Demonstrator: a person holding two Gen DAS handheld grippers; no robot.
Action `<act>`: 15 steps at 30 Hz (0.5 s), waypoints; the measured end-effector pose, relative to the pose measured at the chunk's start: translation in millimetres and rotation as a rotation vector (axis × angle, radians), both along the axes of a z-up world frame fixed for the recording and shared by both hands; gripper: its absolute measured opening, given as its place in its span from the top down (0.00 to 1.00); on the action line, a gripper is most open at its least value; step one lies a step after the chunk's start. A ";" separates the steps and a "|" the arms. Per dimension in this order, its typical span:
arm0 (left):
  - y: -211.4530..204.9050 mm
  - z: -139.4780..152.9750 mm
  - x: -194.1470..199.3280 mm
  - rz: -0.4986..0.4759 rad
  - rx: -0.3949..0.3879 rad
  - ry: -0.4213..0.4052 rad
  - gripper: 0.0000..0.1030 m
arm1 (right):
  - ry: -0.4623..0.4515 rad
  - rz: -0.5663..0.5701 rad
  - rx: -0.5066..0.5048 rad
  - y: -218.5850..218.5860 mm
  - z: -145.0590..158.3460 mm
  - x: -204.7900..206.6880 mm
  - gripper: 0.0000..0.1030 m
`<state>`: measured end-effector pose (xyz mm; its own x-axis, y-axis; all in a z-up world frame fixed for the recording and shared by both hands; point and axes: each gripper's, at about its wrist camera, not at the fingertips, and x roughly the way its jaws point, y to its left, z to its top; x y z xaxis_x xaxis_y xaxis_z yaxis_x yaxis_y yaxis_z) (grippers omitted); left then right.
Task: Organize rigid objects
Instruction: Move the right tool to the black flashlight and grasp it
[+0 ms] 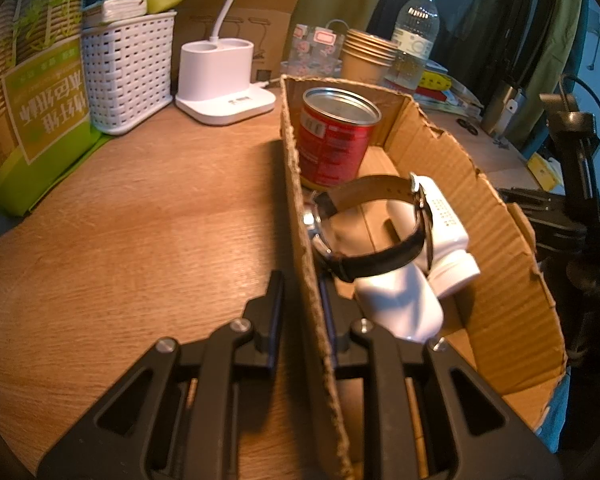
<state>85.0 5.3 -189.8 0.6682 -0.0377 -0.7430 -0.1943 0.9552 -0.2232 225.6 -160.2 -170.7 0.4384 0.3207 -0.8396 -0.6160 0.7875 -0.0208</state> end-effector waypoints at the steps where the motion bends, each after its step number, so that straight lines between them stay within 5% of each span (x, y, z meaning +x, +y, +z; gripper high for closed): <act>1: 0.0 0.0 0.0 0.000 0.000 0.000 0.82 | 0.003 -0.005 -0.001 -0.6 -0.6 0.5 0.76; 15: 0.3 0.0 0.0 0.000 0.001 0.000 0.82 | -0.030 0.003 0.014 -6.1 15.4 -11.8 0.79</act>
<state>85.1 5.6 -189.8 0.6682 -0.0373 -0.7430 -0.1943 0.9553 -0.2227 213.8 -166.4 -155.3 0.4625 0.3333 -0.8216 -0.6176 0.7859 -0.0288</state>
